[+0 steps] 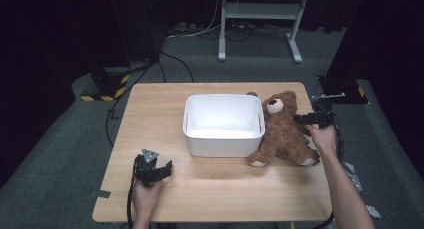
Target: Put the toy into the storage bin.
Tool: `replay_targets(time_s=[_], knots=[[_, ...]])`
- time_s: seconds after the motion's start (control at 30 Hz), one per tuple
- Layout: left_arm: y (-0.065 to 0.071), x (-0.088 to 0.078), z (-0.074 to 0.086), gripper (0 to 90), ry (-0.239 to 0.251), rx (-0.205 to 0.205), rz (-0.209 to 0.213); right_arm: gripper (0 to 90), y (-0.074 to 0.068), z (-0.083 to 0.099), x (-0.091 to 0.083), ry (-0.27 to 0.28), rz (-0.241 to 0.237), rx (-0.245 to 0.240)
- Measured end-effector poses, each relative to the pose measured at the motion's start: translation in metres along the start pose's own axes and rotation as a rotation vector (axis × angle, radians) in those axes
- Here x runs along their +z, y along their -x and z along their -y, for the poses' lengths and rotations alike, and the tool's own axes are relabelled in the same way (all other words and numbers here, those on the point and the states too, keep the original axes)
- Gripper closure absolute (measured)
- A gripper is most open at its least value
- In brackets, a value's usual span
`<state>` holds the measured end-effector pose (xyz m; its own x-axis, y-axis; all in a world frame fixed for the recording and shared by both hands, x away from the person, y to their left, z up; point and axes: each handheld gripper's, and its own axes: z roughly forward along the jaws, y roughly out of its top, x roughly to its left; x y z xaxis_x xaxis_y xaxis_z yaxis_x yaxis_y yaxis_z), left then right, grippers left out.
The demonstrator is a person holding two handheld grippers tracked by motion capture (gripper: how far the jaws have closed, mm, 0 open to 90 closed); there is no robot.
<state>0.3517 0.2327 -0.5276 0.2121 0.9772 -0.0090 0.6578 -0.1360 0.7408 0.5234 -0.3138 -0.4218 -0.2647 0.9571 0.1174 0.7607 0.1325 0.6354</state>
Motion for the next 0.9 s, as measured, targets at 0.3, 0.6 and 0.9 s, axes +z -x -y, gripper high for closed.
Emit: replay_targets(time_s=[0.3, 0.6, 0.9], knots=[[0.000, 0.000, 0.000, 24.8, 0.000, 0.004, -0.001, 28.3, 0.002, 0.001, 0.009, -0.024, -0.036, 0.015], [0.000, 0.000, 0.000, 24.8, 0.001, 0.001, 0.000, 28.4, 0.010, 0.003, 0.016, -0.066, -0.094, 0.046], [0.000, 0.000, 0.000, 24.8, 0.000, 0.006, -0.002, 48.4, 0.020, 0.007, 0.017, -0.131, -0.187, 0.070]])
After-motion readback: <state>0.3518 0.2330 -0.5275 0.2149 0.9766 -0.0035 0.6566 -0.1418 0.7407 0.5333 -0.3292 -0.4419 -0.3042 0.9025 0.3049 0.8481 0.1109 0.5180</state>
